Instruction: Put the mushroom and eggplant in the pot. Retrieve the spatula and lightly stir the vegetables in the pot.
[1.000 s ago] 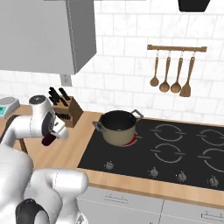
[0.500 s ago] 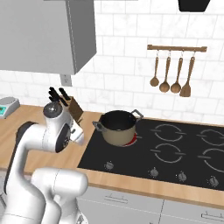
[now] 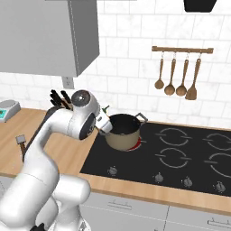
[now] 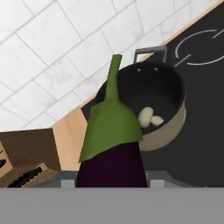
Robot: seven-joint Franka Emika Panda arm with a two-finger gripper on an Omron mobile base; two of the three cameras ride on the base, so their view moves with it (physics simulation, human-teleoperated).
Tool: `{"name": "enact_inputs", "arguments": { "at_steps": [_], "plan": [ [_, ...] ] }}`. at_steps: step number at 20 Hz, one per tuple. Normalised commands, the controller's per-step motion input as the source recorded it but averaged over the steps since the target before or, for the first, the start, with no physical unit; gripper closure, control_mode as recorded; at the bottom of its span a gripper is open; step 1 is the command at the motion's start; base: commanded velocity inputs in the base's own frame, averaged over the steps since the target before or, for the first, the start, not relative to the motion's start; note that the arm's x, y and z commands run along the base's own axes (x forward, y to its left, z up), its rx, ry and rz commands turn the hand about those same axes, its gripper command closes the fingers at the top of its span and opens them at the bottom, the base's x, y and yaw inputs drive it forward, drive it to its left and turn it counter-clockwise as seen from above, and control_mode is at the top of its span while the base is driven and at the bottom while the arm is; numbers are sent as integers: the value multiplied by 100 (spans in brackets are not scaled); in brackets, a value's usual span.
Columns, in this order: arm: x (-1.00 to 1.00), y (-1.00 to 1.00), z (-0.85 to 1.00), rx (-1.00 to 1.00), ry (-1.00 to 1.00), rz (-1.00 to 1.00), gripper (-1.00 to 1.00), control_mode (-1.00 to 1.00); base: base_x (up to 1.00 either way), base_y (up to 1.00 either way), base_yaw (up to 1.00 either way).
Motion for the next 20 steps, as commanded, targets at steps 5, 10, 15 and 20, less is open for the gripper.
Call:
{"name": "enact_inputs", "arguments": {
  "at_steps": [5,10,15,20],
  "plan": [
    [98,-35,-8,0,11,0,100,-100,0,0,0],
    [83,-29,-46,0,13,0,100,-100,0,0,0],
    [46,-20,-57,0,8,0,100,-100,0,0,0],
    [38,-12,-57,0,4,0,100,-100,0,0,0]
  ]
}}
